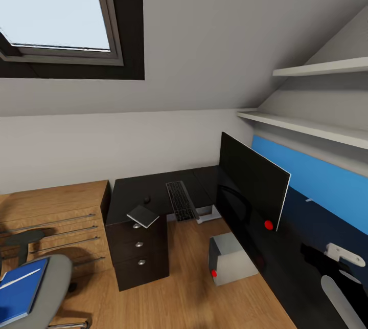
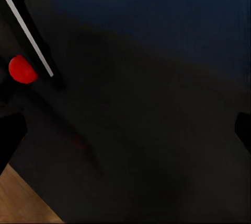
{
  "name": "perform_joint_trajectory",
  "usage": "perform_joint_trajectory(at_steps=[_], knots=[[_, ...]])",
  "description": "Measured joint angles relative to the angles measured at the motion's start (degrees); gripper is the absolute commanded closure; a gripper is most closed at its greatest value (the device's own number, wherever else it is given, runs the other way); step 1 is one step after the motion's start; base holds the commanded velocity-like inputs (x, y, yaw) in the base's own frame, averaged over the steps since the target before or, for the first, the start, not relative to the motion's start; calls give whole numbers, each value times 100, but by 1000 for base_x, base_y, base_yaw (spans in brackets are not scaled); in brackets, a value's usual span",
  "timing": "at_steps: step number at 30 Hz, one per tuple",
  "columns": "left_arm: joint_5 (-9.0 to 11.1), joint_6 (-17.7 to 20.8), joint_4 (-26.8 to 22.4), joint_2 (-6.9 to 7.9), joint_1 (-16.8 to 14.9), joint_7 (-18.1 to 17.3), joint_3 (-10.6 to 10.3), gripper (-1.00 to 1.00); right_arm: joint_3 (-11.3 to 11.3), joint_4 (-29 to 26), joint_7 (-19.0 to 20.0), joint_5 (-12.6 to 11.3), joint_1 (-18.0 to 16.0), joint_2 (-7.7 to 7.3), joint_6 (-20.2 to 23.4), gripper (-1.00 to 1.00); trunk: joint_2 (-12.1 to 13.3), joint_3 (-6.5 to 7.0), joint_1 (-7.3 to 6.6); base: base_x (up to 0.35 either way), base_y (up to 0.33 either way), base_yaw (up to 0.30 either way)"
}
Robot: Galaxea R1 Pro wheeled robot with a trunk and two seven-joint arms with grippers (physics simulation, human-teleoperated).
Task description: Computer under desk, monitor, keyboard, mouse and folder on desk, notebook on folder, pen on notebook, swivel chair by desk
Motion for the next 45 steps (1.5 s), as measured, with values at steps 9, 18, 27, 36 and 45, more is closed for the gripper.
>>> perform_joint_trajectory(at_steps=[9, 18, 27, 36, 45], knots=[[0, 0, 1, -10, 0, -2, 0, -100, -21, 1536, 418, 61, -870, -146, -88, -100, 0, 1, 0, 0, 0, 0], [0, -7, -3, -9, 0, -8, -4, -100, -13, 4143, 1610, 946, -2628, -156, -1373, -100, 0, 1, 0, 0, 0, 0], [-5, -7, -8, -15, 0, -9, -8, -100, 12, 5085, 1843, 1432, -3200, -115, -2195, -100, -2, 0, -1, 36, 0, 0], [-7, -9, -5, -22, 0, -9, -8, -100, 16, 5194, 1887, 1519, -3241, 80, -2505, -100, -1, 0, -3, 276, -3, 0], [-7, -9, -5, -19, 0, -10, -8, -100, 1, 5210, 1883, 1528, -3244, 119, -2516, -100, -2, 0, -2, 155, -86, 0]])
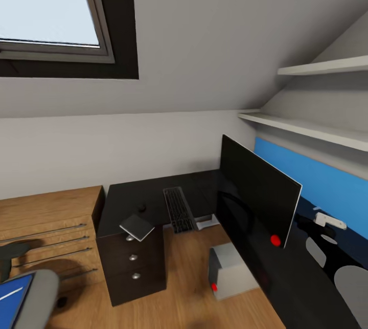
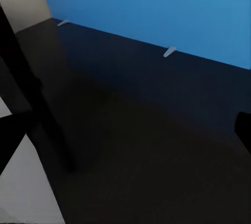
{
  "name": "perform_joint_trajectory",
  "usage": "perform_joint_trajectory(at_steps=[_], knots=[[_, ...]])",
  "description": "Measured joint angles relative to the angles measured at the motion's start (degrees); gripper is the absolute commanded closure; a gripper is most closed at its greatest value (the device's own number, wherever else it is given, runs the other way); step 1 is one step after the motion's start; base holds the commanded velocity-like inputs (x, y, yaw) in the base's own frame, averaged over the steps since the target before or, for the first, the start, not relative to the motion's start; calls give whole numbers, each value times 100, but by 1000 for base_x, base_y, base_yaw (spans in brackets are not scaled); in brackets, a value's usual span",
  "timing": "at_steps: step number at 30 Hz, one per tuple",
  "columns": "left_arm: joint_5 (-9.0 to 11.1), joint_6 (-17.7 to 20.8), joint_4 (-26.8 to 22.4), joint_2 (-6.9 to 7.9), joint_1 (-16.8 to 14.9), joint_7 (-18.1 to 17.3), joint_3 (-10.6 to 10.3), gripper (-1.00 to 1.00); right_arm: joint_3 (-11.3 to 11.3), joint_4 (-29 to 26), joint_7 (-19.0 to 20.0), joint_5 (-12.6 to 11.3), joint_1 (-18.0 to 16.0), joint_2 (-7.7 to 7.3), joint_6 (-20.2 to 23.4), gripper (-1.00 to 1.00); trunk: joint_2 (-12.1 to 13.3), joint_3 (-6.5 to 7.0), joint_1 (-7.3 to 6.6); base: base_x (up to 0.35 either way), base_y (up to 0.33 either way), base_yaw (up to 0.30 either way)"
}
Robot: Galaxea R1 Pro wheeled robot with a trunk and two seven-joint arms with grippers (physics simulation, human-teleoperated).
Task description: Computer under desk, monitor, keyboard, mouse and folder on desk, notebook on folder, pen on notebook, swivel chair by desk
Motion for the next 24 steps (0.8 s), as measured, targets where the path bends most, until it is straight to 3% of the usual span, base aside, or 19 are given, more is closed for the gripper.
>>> perform_joint_trajectory(at_steps=[6, 18, 24], knots=[[-1, 0, 0, 2, 0, 0, 0, -100, 2, 7, 3, -1, 0, -6, -8, -100, 1, 0, 1, 161, -146, 0], [0, 4, 0, 4, 0, 1, 0, -100, 16, 95, 32, 7, 0, 0, -16, -100, 1, 0, 2, 99, -10, 0], [1, 8, -1, 6, 0, 1, 0, -100, 28, 94, 309, 66, 2, 11, -26, -100, 1, 0, 2, 4, 0, 0]])
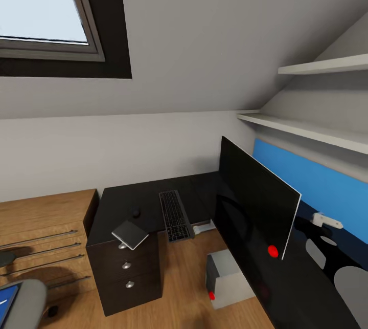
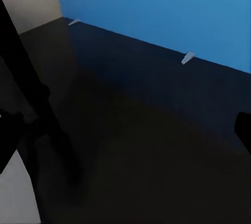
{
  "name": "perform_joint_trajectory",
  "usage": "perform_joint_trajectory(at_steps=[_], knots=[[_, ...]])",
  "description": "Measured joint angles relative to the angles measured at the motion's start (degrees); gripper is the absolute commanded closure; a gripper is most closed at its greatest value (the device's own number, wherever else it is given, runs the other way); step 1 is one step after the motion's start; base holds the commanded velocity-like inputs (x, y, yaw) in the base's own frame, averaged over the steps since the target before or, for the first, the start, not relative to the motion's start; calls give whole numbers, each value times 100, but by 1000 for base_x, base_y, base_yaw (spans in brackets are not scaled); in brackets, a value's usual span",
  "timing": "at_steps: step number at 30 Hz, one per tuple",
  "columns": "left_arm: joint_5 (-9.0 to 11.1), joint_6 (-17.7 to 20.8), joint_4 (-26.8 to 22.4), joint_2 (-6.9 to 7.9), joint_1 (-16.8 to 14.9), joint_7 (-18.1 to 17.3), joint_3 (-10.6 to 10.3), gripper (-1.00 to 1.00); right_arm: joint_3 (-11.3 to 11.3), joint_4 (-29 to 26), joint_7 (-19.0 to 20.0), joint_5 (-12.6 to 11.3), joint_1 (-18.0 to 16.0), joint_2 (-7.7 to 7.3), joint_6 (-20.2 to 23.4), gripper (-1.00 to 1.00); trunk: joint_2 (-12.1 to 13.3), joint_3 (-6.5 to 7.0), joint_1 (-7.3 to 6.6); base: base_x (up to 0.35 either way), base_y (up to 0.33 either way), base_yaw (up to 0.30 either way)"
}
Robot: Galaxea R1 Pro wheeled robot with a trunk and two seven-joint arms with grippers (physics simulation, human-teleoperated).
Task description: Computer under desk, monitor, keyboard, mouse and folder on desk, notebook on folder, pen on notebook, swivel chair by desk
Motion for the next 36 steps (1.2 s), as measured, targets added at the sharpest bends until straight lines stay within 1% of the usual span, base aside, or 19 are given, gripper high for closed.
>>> perform_joint_trajectory(at_steps=[6, 15, 29, 36], knots=[[5, 0, 1, 4, 0, 0, 5, -100, 2, -11, 54, -6, -1, 11, -2, -100, 0, 0, 0, 0, 0, 5], [7, 1, 0, 5, 1, 0, 2, -100, 1, -7, 58, -7, -2, 15, -2, -100, 0, 0, 0, 0, 0, 146], [7, 1, 1, 5, 0, 0, 1, -100, 0, -10, 65, -16, -1, 20, -3, -100, 0, 0, 0, 0, 0, 17], [7, 1, -2, 6, 2, 1, 2, -100, 5, -7, 59, -16, -3, 25, -3, -100, 0, 0, 0, 0, 0, 238]])
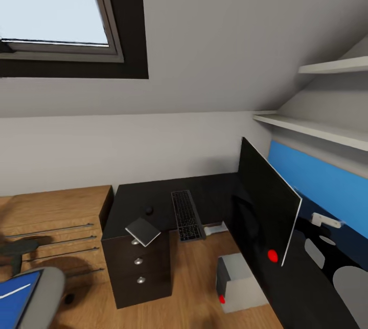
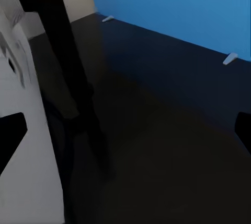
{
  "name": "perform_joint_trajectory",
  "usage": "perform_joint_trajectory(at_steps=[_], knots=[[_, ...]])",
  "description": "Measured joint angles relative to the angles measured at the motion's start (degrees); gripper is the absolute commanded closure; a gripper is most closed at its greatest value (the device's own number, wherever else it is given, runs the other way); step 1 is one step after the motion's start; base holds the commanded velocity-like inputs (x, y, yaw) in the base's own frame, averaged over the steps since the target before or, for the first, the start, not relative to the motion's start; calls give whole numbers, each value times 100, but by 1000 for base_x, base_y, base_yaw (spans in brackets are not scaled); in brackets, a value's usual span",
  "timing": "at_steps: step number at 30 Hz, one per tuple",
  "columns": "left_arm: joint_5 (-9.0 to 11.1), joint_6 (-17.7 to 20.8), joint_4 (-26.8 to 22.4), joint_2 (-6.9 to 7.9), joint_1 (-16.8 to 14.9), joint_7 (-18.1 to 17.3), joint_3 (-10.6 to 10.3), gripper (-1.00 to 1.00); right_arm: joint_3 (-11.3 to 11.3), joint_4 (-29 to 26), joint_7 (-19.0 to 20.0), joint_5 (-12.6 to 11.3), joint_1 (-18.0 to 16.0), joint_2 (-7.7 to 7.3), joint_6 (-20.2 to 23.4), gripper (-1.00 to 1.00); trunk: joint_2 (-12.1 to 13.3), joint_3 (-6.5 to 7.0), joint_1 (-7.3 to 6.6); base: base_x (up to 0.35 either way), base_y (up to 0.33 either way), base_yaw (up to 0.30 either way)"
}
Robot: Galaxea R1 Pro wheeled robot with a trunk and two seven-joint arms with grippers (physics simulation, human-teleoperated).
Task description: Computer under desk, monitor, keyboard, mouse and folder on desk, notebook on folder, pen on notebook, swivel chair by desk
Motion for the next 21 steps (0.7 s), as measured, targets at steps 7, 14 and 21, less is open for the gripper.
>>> perform_joint_trajectory(at_steps=[7, 14, 21], knots=[[0, 0, -1, 0, 0, -1, 2, -100, -5, -2, 1, 2, 0, 1, 0, -100, -1, 0, 0, 0, 0, 272], [0, 0, 0, -3, 0, 0, -1, -100, 4, 2, 0, -1, 0, 0, 0, -100, 0, 0, 0, 0, 0, 273], [0, 0, 0, -3, 0, 0, -2, -100, -3, 2, -2, 0, 1, 0, -1, -100, 0, 0, 0, 0, 0, 274]])
